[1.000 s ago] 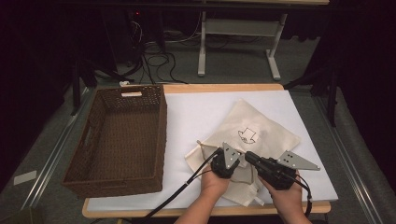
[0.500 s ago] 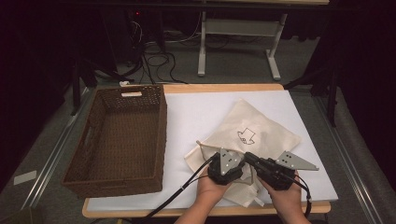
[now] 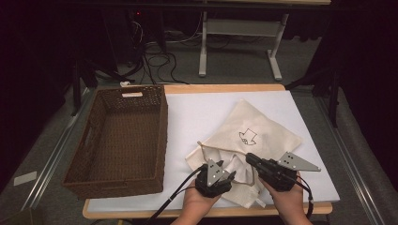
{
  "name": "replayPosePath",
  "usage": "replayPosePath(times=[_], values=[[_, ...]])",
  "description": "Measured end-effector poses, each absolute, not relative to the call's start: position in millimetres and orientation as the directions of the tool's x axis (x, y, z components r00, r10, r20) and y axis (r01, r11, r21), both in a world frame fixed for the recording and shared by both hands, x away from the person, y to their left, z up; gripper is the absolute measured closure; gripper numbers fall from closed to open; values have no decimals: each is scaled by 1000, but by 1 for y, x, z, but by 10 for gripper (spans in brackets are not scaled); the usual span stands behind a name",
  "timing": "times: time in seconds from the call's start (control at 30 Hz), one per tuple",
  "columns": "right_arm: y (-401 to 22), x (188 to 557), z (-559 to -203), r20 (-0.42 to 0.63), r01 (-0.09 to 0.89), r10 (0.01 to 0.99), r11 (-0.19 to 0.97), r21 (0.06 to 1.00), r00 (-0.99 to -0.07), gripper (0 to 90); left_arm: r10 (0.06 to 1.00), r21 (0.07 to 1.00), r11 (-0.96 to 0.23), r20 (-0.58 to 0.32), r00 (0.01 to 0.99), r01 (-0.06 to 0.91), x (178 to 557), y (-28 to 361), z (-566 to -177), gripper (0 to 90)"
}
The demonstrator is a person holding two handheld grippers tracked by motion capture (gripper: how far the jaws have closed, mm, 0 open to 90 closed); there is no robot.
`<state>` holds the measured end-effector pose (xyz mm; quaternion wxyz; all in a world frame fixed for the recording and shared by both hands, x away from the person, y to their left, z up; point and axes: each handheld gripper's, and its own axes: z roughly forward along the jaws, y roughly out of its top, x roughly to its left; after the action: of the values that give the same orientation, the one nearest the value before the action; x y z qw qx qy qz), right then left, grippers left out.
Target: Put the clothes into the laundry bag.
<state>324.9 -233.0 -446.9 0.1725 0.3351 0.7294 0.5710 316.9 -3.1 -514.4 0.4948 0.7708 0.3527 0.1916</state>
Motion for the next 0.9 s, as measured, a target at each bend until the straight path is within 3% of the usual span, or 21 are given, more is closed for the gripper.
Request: replayPosePath(times=[0.07, 0.13, 0.43, 0.6, 0.7, 0.8, 0.9], values=[[-233, 324, -447, 133, 293, 685, 123, 948, -716, 861, 740, 884, -296, -27, 672, 362, 317, -6, -517, 754], [-233, 324, -447, 132, 292, 685, 123, 948, -716, 860, 752, 881, -300, -17, 659, 366, 319, -9, -517, 883], [-231, 324, -449, 137, 300, 686, 125, 946, -715, 860, 858, 911, -198, -17, 514, 362, 367, -14, -510, 890], [-231, 325, -451, 137, 306, 681, 133, 943, -719, 861, 882, 888, -212, -6, 470, 409, 382, -14, -519, 869], [-231, 326, -453, 145, 311, 679, 129, 942, -720, 861, 869, 884, -214, -22, 494, 416, 382, -13, -518, 760], [-231, 324, -453, 146, 315, 681, 131, 940, -717, 861, 853, 880, -217, -41, 521, 424, 376, -7, -518, 586], [-231, 324, -453, 143, 314, 681, 133, 940, -718, 861, 845, 889, -196, -61, 531, 414, 367, 0, -517, 489]])
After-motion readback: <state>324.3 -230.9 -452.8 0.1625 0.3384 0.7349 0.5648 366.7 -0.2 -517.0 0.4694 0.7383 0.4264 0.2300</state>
